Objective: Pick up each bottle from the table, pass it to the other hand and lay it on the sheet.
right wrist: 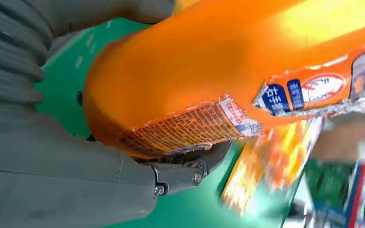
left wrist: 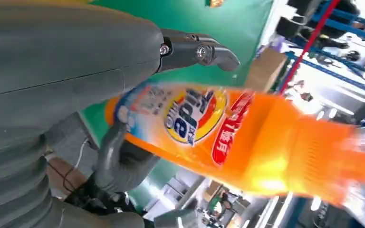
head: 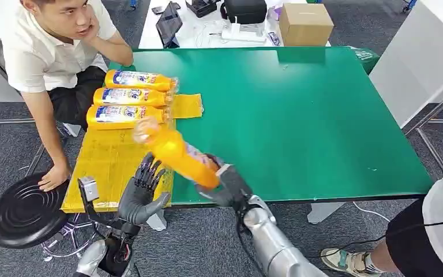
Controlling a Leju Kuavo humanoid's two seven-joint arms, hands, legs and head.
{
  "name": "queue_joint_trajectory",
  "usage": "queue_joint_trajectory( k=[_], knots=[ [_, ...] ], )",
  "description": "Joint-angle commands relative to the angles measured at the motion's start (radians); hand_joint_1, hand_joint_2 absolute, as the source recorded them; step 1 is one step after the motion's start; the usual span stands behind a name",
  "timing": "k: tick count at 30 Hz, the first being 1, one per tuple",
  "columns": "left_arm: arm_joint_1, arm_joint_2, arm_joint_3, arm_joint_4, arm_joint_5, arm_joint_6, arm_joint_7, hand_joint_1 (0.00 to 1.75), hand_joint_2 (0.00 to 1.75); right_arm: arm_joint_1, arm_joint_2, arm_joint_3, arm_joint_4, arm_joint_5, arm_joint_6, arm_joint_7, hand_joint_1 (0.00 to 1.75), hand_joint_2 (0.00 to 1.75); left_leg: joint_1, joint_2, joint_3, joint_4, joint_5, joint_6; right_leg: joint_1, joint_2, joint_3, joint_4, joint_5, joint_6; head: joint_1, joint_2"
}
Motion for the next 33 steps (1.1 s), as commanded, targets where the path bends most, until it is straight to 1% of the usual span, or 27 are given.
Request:
queue_joint_trajectory(
  k=[1,5,6,8,12,13,14,17,19,22,29,30,33],
  knots=[
    [-0.096,-0.003,-0.014,0.175,0.026,0.044,0.023,0.0,1.75,-0.02,0.043,0.182,0.074,-0.011,-0.028,0.003,1.75,1.75,0.0,-0.002,0.002,-0.001,0.0,-0.001,0.001,-0.002,0.003,-0.001,0.0,-0.001,0.0,0.0],
    [-0.095,-0.003,-0.015,0.174,0.026,0.044,0.023,0.0,1.75,-0.021,0.039,0.183,0.073,-0.012,-0.027,0.003,1.75,1.75,0.0,-0.001,0.001,-0.001,0.0,0.0,0.0,-0.001,0.002,-0.001,0.0,-0.001,0.0,0.0],
    [-0.095,-0.003,-0.015,0.174,0.026,0.044,0.023,0.0,1.75,-0.021,0.039,0.183,0.073,-0.012,-0.027,0.003,1.75,1.75,0.0,-0.001,0.003,-0.002,0.0,-0.001,0.0,-0.002,0.004,-0.002,-0.001,-0.002,0.0,0.0],
    [-0.099,-0.001,-0.023,0.179,0.033,0.044,0.031,0.0,1.75,-0.015,0.034,0.214,0.073,-0.023,-0.024,0.005,1.75,1.75,0.0,-0.002,0.001,-0.001,0.0,-0.001,0.0,-0.002,0.002,-0.001,0.0,-0.001,0.0,0.0],
    [-0.099,-0.001,-0.023,0.179,0.033,0.044,0.031,0.0,1.75,-0.015,0.034,0.214,0.073,-0.023,-0.024,0.005,1.75,1.75,0.0,-0.002,0.001,-0.001,0.0,-0.001,0.0,-0.002,0.002,-0.001,0.0,-0.001,0.0,0.0],
    [-0.103,-0.001,-0.025,0.185,0.034,0.047,0.032,0.0,1.75,-0.016,0.033,0.227,0.08,-0.015,-0.04,0.012,1.75,1.75,0.0,-0.002,0.002,-0.001,0.0,-0.001,0.0,-0.002,0.003,-0.001,-0.001,-0.001,0.0,0.0],
    [-0.144,-0.002,-0.043,0.198,0.039,0.035,0.024,0.0,1.75,-0.025,0.044,0.281,0.104,-0.031,-0.03,0.0,1.75,1.75,0.0,-0.002,0.001,-0.001,0.0,-0.001,0.0,-0.002,0.002,-0.001,0.0,-0.001,0.0,0.0],
    [-0.145,-0.004,-0.05,0.18,0.037,0.03,0.02,0.0,1.75,-0.027,0.045,0.288,0.11,-0.038,-0.024,0.006,1.75,1.75,0.0,-0.002,0.001,-0.001,0.0,-0.001,0.0,-0.002,0.001,0.0,0.0,-0.001,0.0,0.0],
    [-0.145,-0.005,-0.05,0.179,0.037,0.031,0.021,0.0,1.75,-0.025,0.043,0.288,0.111,-0.038,-0.024,0.006,1.75,1.75,0.001,-0.002,0.003,0.0,-0.001,-0.002,0.001,-0.003,0.004,0.0,-0.001,-0.003,0.0,0.0],
    [-0.145,-0.005,-0.05,0.179,0.037,0.031,0.021,0.0,1.75,-0.025,0.043,0.288,0.111,-0.038,-0.024,0.006,1.75,1.75,0.0,-0.002,0.0,-0.001,0.0,-0.001,0.0,-0.002,0.001,0.0,0.0,-0.001,0.0,0.0],
    [-0.145,-0.005,-0.05,0.179,0.037,0.031,0.021,0.0,1.75,-0.025,0.043,0.288,0.111,-0.038,-0.024,0.006,1.75,1.75,0.0,-0.002,0.001,-0.001,0.0,-0.001,0.0,-0.002,0.002,0.0,-0.001,-0.001,0.0,0.0],
    [-0.142,-0.003,-0.052,0.173,0.036,0.027,0.018,0.0,1.75,-0.027,0.042,0.29,0.113,-0.038,-0.022,0.006,1.75,1.75,0.0,-0.002,0.002,0.0,0.0,-0.001,0.001,-0.003,0.003,0.0,-0.001,-0.002,0.0,0.0],
    [-0.135,0.002,-0.062,0.131,0.033,-0.05,-0.039,0.0,1.75,-0.032,0.045,0.295,0.141,-0.08,0.024,0.013,1.75,1.75,0.0,-0.002,0.0,0.0,0.0,-0.001,0.001,-0.003,0.001,0.0,-0.001,-0.001,0.0,0.0]
  ],
)
